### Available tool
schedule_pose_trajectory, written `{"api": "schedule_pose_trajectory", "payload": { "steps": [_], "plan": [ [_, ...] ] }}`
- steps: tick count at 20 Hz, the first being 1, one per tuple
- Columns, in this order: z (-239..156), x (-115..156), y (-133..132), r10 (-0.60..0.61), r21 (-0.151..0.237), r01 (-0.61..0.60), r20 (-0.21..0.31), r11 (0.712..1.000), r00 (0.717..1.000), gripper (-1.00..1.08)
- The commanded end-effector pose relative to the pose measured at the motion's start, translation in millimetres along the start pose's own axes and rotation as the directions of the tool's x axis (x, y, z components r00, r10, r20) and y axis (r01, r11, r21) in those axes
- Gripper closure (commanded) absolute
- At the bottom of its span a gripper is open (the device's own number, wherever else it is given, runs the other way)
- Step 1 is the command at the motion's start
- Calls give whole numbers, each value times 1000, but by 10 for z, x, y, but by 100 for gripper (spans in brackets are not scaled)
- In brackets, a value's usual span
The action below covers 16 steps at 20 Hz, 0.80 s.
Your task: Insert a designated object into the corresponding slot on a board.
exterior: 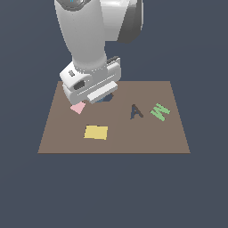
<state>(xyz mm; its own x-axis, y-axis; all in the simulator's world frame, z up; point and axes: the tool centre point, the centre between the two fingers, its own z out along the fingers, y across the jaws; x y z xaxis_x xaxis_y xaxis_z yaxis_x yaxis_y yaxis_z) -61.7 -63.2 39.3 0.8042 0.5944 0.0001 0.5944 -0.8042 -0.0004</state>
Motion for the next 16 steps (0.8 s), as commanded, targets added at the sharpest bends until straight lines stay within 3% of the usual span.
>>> {"api": "schedule_pose_trajectory", "payload": {
  "steps": [1,16],
  "plan": [
    [-5,16,-99,44,-1,-44,0,999,999,108],
    [-12,98,-340,147,0,-147,-1,989,989,108]
  ]
}}
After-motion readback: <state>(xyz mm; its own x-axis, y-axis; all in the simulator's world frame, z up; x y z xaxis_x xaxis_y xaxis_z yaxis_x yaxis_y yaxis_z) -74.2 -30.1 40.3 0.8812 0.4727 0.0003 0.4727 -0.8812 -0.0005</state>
